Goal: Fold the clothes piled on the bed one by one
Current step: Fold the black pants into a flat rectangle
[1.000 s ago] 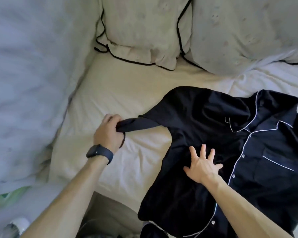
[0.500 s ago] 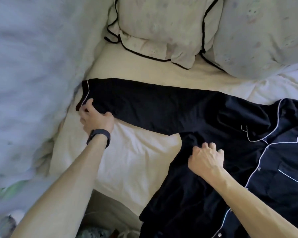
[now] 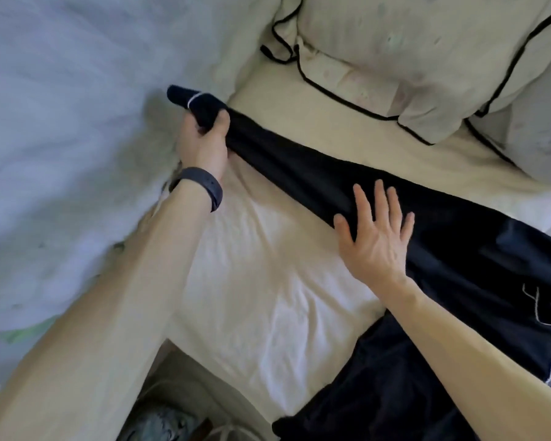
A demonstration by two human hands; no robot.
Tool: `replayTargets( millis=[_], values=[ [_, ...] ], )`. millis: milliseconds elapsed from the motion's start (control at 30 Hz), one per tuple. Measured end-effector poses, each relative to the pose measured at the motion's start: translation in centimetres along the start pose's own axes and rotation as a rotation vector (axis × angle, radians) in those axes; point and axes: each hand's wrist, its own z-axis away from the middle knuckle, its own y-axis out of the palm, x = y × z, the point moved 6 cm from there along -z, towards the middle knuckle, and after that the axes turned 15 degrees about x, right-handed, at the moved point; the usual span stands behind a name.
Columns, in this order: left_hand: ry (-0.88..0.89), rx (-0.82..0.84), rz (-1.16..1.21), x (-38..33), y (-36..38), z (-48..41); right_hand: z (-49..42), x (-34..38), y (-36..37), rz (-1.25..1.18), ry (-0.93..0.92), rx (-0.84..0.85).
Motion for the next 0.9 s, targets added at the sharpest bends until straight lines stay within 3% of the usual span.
replayTargets(
  millis=[67, 100, 233, 300, 433, 467, 567, 667, 800, 900],
  values=[
    [0.083, -0.053, -0.084, -1.9, -0.3, -1.3, 1.4, -1.3, -0.4, -0.061, 0.076, -0.162],
    [0.037, -0.070, -0.086, -1.6, -0.4, -2.1, 2.0, -2.2, 0.1, -0.092, 0.120, -0.150],
    [-0.371, 0.020, -0.159, 4.0, 0.6, -3.6, 3.0, -4.9, 3.9, -0.124, 0.204, 0.217],
    [-0.470, 0.076, -0.149, 6.6, 1.3, -3.2, 2.7, -5.8, 4.2, -0.086, 0.165, 0.293],
    [-0.443, 0.065, -0.115, 7.8, 1.5, -2.7, 3.1, -7.3, 1.6, -0.028, 0.196, 0.039],
    [-0.424, 0.069, -0.089, 7.2, 1.9, -2.3, 3.1, -7.8, 1.7, -0.036, 0.239, 0.078],
    [-0.217, 0.028, -0.075, 2.9, 3.7, -0.1, 2.5, -8.7, 3.3, -0.136, 0.285, 0.469],
    [0.127, 0.120, -0.102, -3.5, 8.2, 5.1, 2.2, -9.0, -0.9, -0.658, 0.301, 0.489],
    [0.692, 0.519, -0.412, -8.2, 16.9, 18.5, 7.9, -11.4, -7.1, -1.585, 0.205, 0.322],
    [0.962, 0.971, -0.629, -5.3, 22.7, 31.4, 15.6, -15.1, -9.2, -1.951, 0.044, 0.314]
  ],
)
